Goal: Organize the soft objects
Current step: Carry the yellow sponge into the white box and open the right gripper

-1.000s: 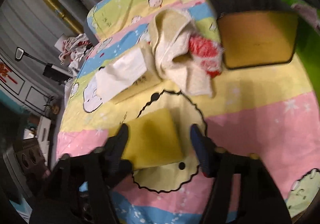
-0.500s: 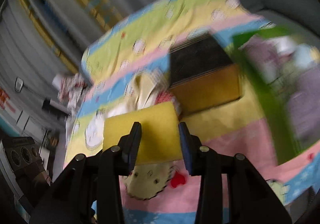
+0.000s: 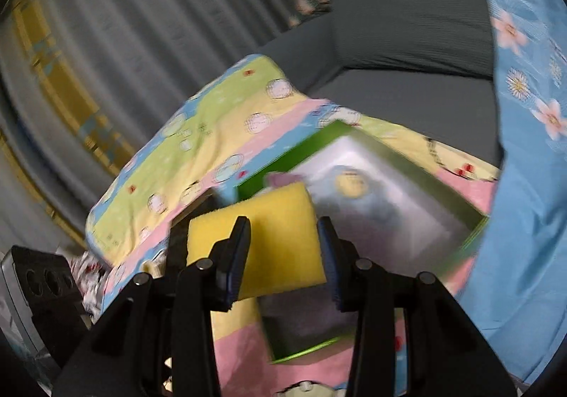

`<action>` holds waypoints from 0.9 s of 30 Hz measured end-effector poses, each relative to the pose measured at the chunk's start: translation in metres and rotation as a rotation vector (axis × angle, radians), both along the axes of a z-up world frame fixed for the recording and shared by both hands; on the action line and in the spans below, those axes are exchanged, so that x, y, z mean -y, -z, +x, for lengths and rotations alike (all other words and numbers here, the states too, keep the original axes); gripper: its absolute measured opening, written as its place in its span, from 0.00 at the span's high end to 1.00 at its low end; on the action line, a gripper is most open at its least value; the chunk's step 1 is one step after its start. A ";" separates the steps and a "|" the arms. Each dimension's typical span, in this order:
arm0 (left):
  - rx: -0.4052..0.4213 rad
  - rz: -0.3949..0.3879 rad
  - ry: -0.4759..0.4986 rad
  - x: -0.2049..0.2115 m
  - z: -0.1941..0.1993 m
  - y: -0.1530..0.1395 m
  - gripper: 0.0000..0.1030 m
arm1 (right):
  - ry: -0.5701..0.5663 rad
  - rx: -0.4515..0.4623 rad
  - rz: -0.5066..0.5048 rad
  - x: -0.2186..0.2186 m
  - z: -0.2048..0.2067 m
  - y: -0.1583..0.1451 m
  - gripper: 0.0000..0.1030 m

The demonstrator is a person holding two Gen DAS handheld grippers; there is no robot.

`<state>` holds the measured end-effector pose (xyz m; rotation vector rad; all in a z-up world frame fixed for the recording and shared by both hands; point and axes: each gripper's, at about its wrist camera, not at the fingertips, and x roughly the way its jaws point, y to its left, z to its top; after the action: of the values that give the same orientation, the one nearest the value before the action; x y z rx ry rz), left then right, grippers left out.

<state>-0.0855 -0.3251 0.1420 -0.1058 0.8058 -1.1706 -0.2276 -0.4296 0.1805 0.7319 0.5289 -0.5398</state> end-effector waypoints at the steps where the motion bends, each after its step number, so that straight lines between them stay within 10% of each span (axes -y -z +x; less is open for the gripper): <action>1: 0.001 0.010 0.016 0.006 -0.004 0.003 0.54 | 0.019 -0.009 0.002 0.005 -0.003 0.001 0.62; 18: -0.055 0.177 0.009 0.044 -0.015 0.036 0.54 | 0.126 -0.103 0.055 0.033 -0.007 0.035 0.61; 22: -0.096 0.150 0.009 0.029 -0.013 0.033 0.48 | 0.148 -0.100 0.003 0.028 -0.012 0.028 0.29; 27: -0.095 0.084 -0.057 -0.011 -0.009 0.018 0.24 | 0.154 -0.024 -0.036 0.014 -0.021 0.011 0.19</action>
<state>-0.0946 -0.3137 0.1243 -0.1149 0.9283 -1.0833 -0.2485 -0.4439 0.1691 0.7365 0.4865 -0.7003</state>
